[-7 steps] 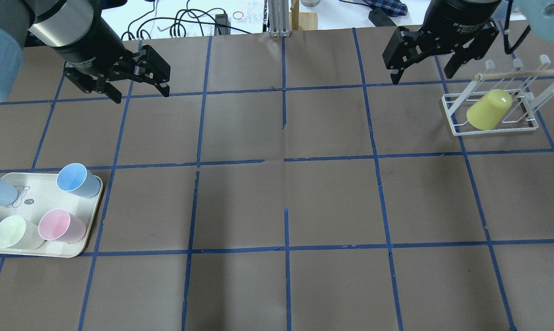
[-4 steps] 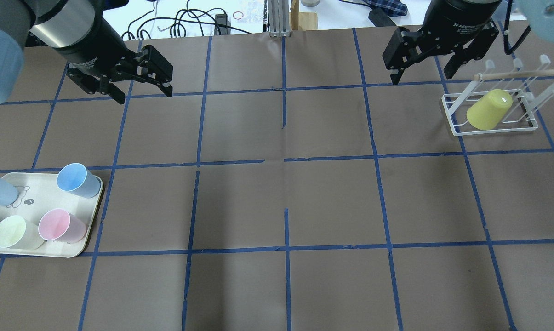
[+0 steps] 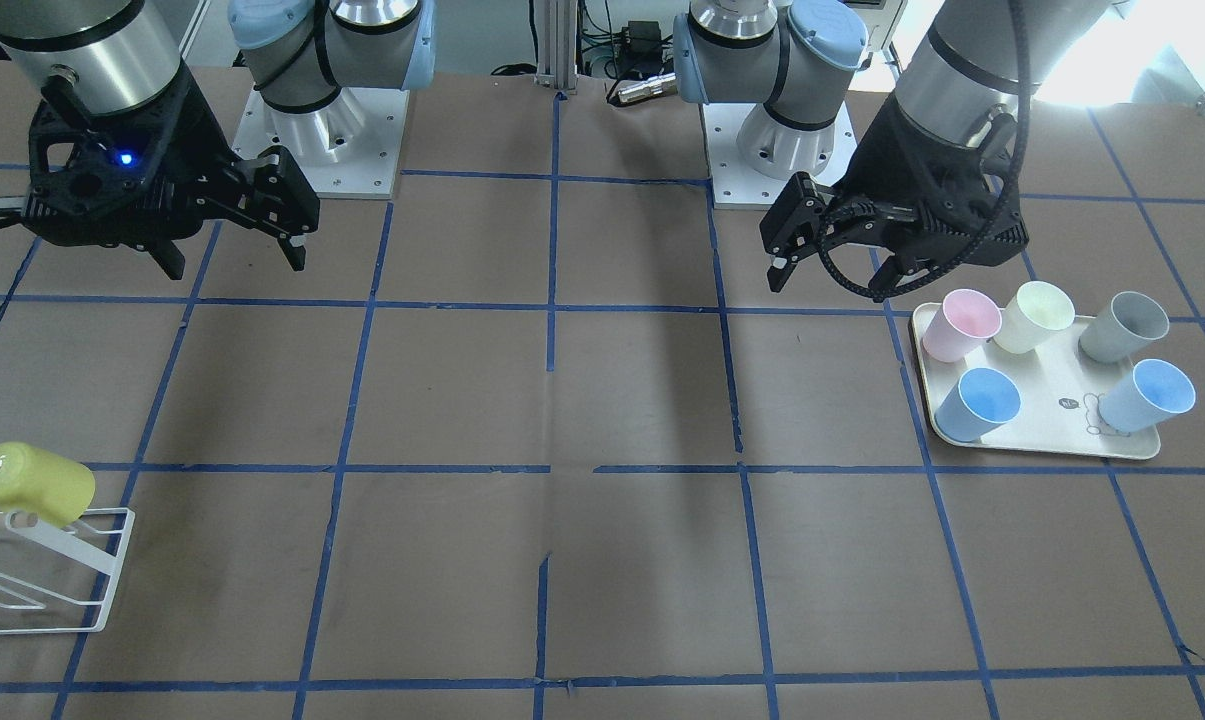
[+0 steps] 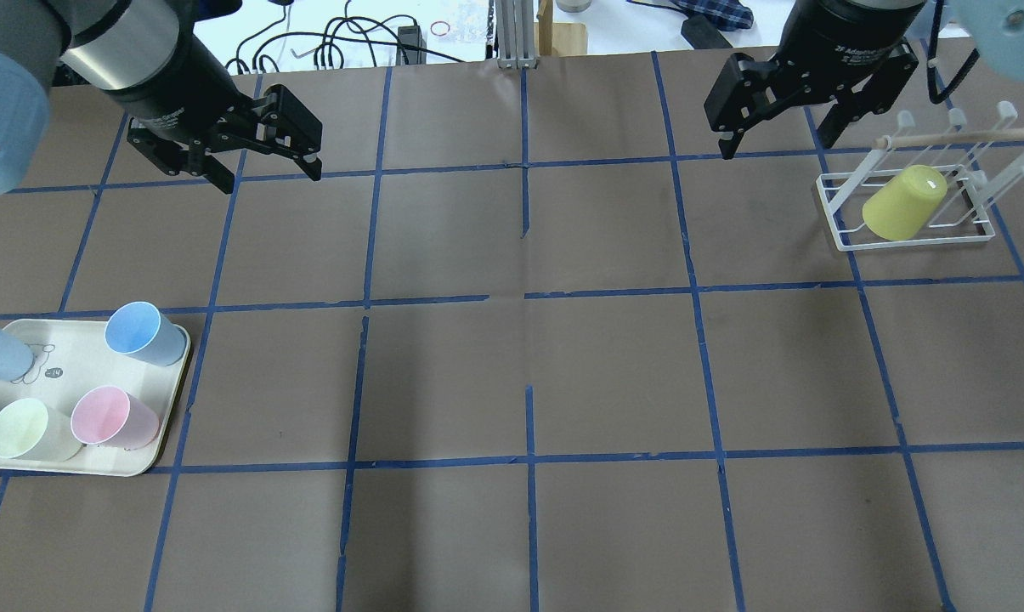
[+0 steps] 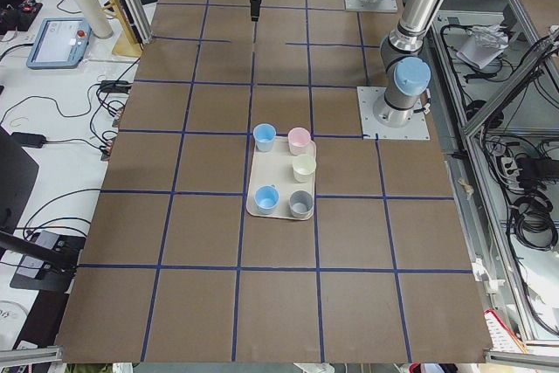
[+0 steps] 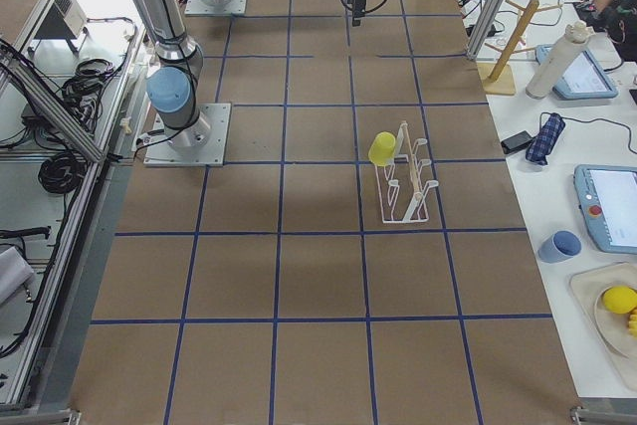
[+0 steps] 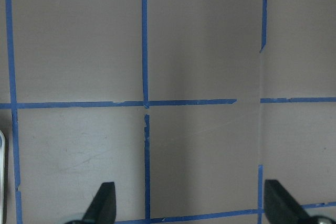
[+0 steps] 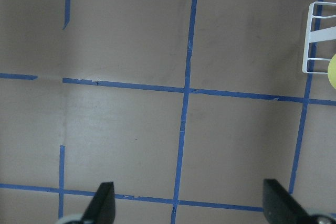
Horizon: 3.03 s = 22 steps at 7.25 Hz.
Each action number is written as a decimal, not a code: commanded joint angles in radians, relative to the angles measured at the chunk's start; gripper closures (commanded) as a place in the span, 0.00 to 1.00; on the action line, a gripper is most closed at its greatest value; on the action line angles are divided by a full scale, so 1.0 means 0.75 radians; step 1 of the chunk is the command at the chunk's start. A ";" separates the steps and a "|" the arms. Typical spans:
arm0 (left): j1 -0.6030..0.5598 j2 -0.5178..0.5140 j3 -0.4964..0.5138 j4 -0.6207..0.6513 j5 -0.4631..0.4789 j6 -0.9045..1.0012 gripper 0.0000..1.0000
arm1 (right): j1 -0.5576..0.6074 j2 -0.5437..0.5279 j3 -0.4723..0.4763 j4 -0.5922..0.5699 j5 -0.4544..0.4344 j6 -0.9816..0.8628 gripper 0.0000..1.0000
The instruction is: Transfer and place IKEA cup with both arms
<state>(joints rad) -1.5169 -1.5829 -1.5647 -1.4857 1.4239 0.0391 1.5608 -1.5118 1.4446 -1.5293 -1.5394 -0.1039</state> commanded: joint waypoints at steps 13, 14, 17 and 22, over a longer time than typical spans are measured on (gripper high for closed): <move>0.002 -0.002 -0.004 -0.013 -0.009 0.003 0.00 | -0.563 0.465 0.076 -0.409 -0.036 -0.518 0.00; 0.002 -0.002 -0.004 -0.013 -0.009 0.003 0.00 | -0.563 0.486 0.102 -0.466 -0.040 -0.520 0.00; 0.004 0.002 -0.035 0.001 -0.009 0.003 0.00 | -0.563 0.496 0.113 -0.483 -0.036 -0.516 0.31; 0.004 0.006 -0.039 0.003 -0.011 0.003 0.00 | -0.559 0.409 0.090 -0.460 -0.024 -0.524 0.68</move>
<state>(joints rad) -1.5140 -1.5788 -1.5947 -1.4836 1.4171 0.0414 1.1385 -1.1707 1.5169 -1.8817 -1.5607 -0.4958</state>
